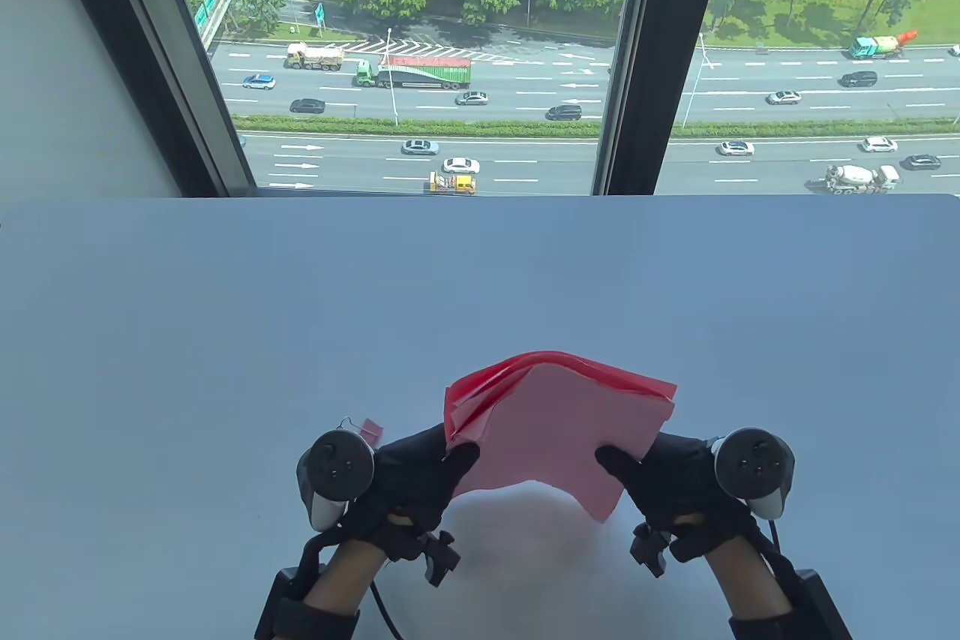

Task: Clip paper with binder clip (Left hand to clip)

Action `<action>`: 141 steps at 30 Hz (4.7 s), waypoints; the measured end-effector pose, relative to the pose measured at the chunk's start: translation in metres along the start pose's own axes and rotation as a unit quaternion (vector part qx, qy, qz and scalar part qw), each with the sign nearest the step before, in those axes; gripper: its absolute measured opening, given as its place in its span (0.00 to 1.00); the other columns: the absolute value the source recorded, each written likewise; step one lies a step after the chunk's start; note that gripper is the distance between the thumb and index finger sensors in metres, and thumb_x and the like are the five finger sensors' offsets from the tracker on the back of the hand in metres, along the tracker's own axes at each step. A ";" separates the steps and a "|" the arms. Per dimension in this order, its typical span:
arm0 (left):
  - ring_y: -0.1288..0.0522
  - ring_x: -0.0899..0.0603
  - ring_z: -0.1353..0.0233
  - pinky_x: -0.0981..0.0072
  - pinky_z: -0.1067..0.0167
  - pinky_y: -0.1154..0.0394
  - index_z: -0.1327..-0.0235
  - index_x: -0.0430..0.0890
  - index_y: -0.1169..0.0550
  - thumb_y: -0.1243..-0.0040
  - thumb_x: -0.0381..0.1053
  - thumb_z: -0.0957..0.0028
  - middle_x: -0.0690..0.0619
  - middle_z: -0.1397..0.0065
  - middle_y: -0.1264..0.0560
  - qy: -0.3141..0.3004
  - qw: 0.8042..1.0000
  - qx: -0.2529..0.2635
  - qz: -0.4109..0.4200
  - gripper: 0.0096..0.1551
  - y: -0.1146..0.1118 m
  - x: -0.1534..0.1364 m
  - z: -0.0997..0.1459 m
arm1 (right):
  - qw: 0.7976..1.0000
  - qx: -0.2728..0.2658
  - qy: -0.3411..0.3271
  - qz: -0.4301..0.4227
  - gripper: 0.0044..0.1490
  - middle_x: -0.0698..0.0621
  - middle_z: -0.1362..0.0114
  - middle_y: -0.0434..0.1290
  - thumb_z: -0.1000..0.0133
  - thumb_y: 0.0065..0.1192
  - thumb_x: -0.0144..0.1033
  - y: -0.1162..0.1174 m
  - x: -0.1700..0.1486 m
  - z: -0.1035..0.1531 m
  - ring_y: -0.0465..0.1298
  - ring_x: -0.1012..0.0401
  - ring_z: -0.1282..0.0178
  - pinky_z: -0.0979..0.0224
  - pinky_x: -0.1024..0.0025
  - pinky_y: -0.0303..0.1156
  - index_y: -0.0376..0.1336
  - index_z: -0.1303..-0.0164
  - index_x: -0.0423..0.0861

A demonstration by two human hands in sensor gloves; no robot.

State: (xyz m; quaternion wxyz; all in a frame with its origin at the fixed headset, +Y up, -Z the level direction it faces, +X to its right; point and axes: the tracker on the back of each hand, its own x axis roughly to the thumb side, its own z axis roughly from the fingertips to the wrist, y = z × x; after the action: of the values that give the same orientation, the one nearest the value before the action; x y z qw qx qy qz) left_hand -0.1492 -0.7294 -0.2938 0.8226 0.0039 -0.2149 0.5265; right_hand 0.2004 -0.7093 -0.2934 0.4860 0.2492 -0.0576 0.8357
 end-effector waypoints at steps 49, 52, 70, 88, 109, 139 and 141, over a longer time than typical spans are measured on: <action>0.12 0.43 0.48 0.44 0.44 0.21 0.39 0.52 0.18 0.44 0.54 0.50 0.51 0.43 0.13 0.048 0.950 0.064 0.301 0.27 0.019 -0.025 0.000 | 0.996 -0.018 0.082 -0.027 0.47 0.40 0.39 0.81 0.50 0.69 0.58 -0.006 -0.025 0.000 0.83 0.41 0.48 0.46 0.41 0.74 0.63 0.27 0.41; 0.12 0.43 0.47 0.44 0.43 0.22 0.38 0.53 0.18 0.45 0.54 0.49 0.52 0.43 0.13 0.050 0.944 0.068 0.320 0.27 0.018 -0.025 0.001 | 0.996 -0.015 0.084 -0.035 0.49 0.39 0.38 0.80 0.50 0.69 0.59 -0.005 -0.024 0.000 0.83 0.41 0.48 0.46 0.41 0.74 0.63 0.26 0.41; 0.14 0.43 0.42 0.45 0.40 0.23 0.35 0.55 0.20 0.46 0.56 0.48 0.52 0.38 0.15 0.037 0.929 0.040 0.365 0.27 0.008 -0.016 0.002 | 0.996 0.005 0.080 -0.041 0.50 0.39 0.38 0.80 0.51 0.68 0.63 0.002 -0.024 -0.001 0.82 0.41 0.48 0.46 0.41 0.74 0.63 0.27 0.40; 0.16 0.42 0.37 0.45 0.36 0.25 0.33 0.55 0.22 0.46 0.56 0.47 0.51 0.33 0.18 0.046 0.933 -0.039 0.354 0.27 -0.012 -0.009 0.000 | 0.997 0.006 0.036 -0.072 0.40 0.43 0.43 0.84 0.49 0.65 0.56 0.016 -0.007 0.000 0.85 0.43 0.50 0.47 0.43 0.76 0.70 0.35 0.40; 0.16 0.38 0.40 0.41 0.39 0.26 0.29 0.53 0.23 0.41 0.61 0.49 0.47 0.34 0.18 0.085 0.966 0.037 0.242 0.33 0.022 -0.021 0.002 | 0.988 -0.011 0.071 -0.140 0.29 0.48 0.48 0.86 0.49 0.67 0.40 -0.007 -0.023 -0.002 0.86 0.47 0.51 0.46 0.47 0.77 0.74 0.38 0.46; 0.27 0.30 0.29 0.37 0.37 0.30 0.21 0.51 0.33 0.34 0.61 0.51 0.44 0.22 0.29 0.063 0.983 0.171 0.008 0.43 0.069 -0.015 0.014 | 0.993 -0.064 0.076 -0.065 0.27 0.47 0.46 0.85 0.50 0.68 0.38 -0.043 -0.027 0.002 0.85 0.46 0.50 0.44 0.44 0.76 0.75 0.40 0.47; 0.33 0.29 0.25 0.36 0.35 0.32 0.19 0.52 0.38 0.32 0.62 0.53 0.42 0.19 0.35 0.068 0.986 0.153 0.009 0.49 0.066 -0.015 0.013 | 0.994 -0.054 0.074 -0.063 0.27 0.47 0.45 0.85 0.50 0.68 0.38 -0.043 -0.025 0.002 0.84 0.45 0.48 0.43 0.43 0.75 0.75 0.40 0.48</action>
State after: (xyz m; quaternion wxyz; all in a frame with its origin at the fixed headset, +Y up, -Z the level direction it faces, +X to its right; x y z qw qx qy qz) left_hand -0.2164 -0.7158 -0.3022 0.8203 0.0922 -0.0756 0.5593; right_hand 0.2477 -0.7070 -0.3102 0.5531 0.1629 -0.0504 0.8155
